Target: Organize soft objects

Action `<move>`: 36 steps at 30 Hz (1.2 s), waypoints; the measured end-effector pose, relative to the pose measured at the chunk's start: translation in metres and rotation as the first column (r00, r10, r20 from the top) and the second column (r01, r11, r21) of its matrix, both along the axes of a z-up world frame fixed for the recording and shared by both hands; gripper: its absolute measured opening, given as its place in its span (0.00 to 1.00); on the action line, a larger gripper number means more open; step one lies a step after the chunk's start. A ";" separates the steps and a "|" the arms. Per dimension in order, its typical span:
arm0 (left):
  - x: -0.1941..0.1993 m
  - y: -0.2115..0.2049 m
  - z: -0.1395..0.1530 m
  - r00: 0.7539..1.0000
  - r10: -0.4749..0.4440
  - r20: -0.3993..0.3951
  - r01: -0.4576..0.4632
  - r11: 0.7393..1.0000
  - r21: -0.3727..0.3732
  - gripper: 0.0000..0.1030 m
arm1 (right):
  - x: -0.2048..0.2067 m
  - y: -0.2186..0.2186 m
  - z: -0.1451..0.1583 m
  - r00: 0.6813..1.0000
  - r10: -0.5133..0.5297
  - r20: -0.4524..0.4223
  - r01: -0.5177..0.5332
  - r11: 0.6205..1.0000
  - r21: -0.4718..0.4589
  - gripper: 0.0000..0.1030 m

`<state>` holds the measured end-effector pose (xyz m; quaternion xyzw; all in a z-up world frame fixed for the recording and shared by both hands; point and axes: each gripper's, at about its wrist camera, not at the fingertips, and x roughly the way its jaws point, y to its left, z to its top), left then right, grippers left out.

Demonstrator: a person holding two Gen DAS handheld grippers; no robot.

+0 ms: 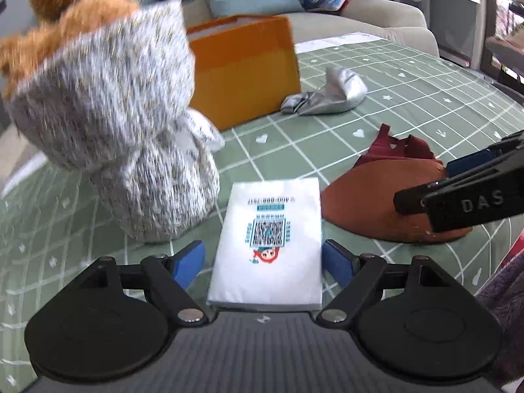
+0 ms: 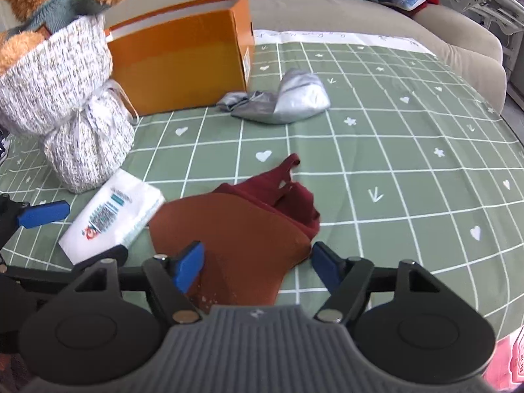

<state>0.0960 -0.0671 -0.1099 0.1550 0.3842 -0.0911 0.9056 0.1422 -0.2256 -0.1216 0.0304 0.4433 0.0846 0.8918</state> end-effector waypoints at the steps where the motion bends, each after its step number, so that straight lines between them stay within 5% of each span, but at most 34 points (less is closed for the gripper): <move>1: 0.003 0.002 -0.003 1.000 0.008 -0.008 -0.009 1.000 -0.013 0.93 | 0.001 0.001 -0.001 1.000 0.005 0.003 -0.005 1.000 -0.004 0.74; 5: 0.010 0.010 -0.006 1.000 0.003 -0.029 -0.005 0.996 -0.093 0.92 | 0.004 0.008 -0.005 0.999 0.037 0.026 -0.036 0.999 -0.040 0.79; 7: 0.013 0.011 -0.007 0.999 -0.029 -0.031 0.026 0.993 -0.114 0.81 | 0.005 0.008 -0.006 0.999 0.041 0.031 -0.040 0.998 -0.038 0.78; 11: 0.017 0.017 -0.007 0.997 -0.045 -0.059 0.033 0.981 -0.192 0.78 | 0.004 0.012 -0.005 0.996 0.076 0.052 -0.072 0.994 -0.078 0.64; 16: 0.016 0.013 -0.008 0.998 -0.048 -0.042 0.039 0.981 -0.190 0.75 | 0.000 0.018 -0.004 0.986 0.146 0.083 -0.140 0.987 -0.077 0.39; 20: 0.019 0.011 -0.009 0.998 -0.045 -0.036 0.038 0.981 -0.191 0.71 | -0.003 0.028 -0.002 0.975 0.203 0.088 -0.198 0.978 -0.066 0.07; 36: 0.017 0.012 0.002 1.000 0.000 -0.023 -0.005 0.978 -0.211 0.62 | -0.003 0.022 0.003 0.979 0.191 0.065 -0.189 0.981 -0.032 0.05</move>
